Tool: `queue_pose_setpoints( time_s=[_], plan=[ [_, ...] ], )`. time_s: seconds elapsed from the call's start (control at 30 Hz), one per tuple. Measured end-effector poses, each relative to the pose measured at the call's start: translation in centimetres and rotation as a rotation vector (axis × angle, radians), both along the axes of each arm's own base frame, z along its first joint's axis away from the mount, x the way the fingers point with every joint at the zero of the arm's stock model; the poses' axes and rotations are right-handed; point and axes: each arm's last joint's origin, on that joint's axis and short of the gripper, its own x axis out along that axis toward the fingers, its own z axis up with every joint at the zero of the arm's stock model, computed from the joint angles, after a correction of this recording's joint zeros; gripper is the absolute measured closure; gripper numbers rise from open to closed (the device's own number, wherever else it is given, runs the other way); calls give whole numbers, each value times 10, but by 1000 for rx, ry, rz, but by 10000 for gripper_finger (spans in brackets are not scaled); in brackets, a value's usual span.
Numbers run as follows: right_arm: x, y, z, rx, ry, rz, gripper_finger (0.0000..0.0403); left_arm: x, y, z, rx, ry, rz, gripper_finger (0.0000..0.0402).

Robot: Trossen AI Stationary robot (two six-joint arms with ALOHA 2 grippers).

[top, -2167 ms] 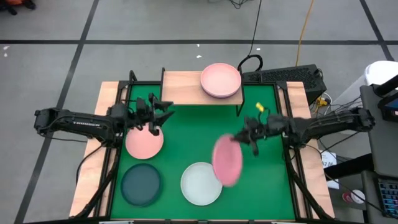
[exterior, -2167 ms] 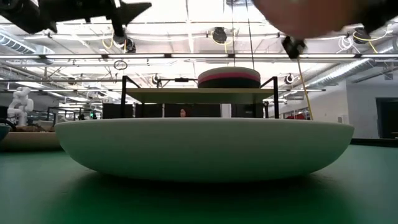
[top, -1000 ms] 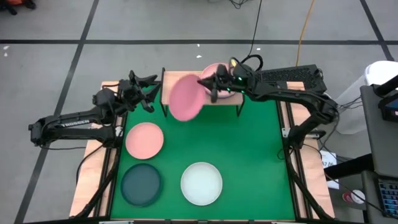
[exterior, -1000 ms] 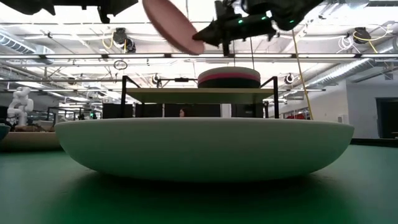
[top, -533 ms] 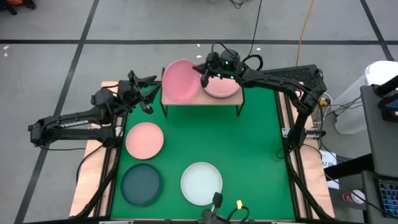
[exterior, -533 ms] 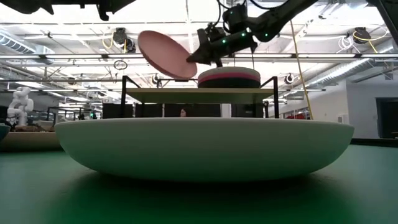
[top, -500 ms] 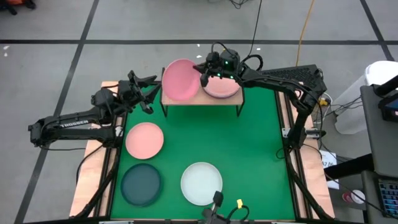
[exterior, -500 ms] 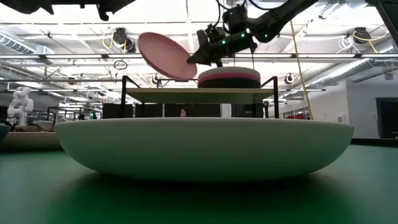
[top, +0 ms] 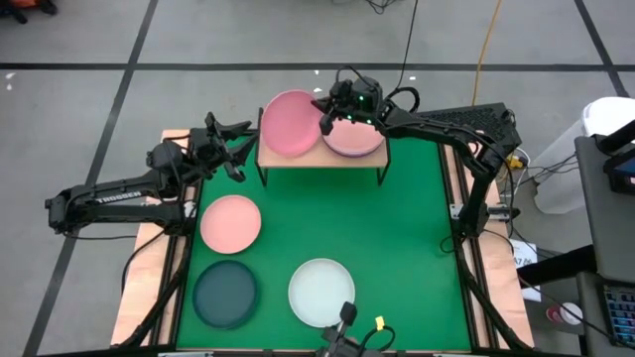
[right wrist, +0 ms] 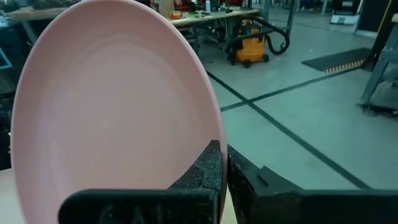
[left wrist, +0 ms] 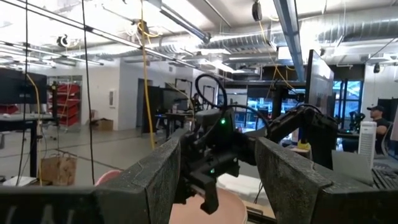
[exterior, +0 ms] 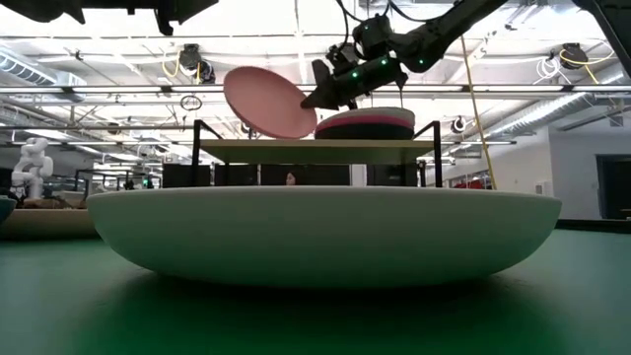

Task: Place and stack plates onto a shelf
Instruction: Put the light pink plate on the shelf

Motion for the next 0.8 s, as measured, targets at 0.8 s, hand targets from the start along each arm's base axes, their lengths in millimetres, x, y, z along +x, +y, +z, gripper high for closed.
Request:
queue_pose_setpoints(
  time_s=[0.8],
  plan=[
    [3, 6, -5, -36, 77, -68, 401, 1, -1, -2, -5, 21, -8, 188]
  ],
)
